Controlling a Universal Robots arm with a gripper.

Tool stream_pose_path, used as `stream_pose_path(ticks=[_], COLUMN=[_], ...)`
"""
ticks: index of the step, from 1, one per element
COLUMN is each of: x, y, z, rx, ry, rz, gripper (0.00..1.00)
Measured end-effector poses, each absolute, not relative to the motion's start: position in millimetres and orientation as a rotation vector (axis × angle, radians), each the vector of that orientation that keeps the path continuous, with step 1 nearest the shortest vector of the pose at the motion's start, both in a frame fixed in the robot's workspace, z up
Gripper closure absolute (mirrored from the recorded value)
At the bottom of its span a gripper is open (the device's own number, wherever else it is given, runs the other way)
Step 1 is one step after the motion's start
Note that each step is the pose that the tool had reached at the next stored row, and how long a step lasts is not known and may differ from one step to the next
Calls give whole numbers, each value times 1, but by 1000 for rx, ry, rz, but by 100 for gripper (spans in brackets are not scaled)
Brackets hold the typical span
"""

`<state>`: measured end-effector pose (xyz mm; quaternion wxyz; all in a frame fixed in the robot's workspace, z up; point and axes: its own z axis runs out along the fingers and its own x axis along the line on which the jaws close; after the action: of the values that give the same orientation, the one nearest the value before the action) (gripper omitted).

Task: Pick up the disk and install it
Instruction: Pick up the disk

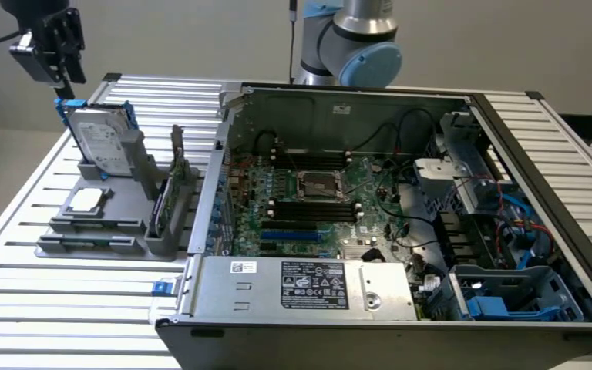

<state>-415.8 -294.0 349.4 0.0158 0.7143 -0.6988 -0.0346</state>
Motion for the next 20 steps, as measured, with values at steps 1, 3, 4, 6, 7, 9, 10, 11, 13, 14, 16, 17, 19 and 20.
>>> stream_pose_path(ticks=[1, 3, 4, 6, 7, 9, 10, 11, 13, 14, 16, 17, 19, 20], x=[-416, -416, -416, -417, -417, -418, -418, -418, -418, -418, -419, -419, -420, -421], y=[-294, -294, -294, -294, -294, -294, -294, -294, -294, -294, -294, -294, -294, -294], z=[348, 345, 343, 340, 339, 336, 334, 333, 329, 327, 323, 322, 318, 316], rx=[2222, 2223, 2223, 2224, 2224, 2224, 2224, 2224, 2225, 2225, 2226, 2226, 2226, 2226], ry=[-2172, -2169, -2168, -2165, -2164, -2162, -2160, -2160, -2158, -2157, -2155, -2155, -2154, -2153], rz=[-107, -105, -104, -101, -100, -97, -96, -96, -94, -94, -92, -92, -91, -90], gripper=[50, 44, 44, 44, 44, 44, 44, 44, 44, 44, 44, 44, 44, 44])
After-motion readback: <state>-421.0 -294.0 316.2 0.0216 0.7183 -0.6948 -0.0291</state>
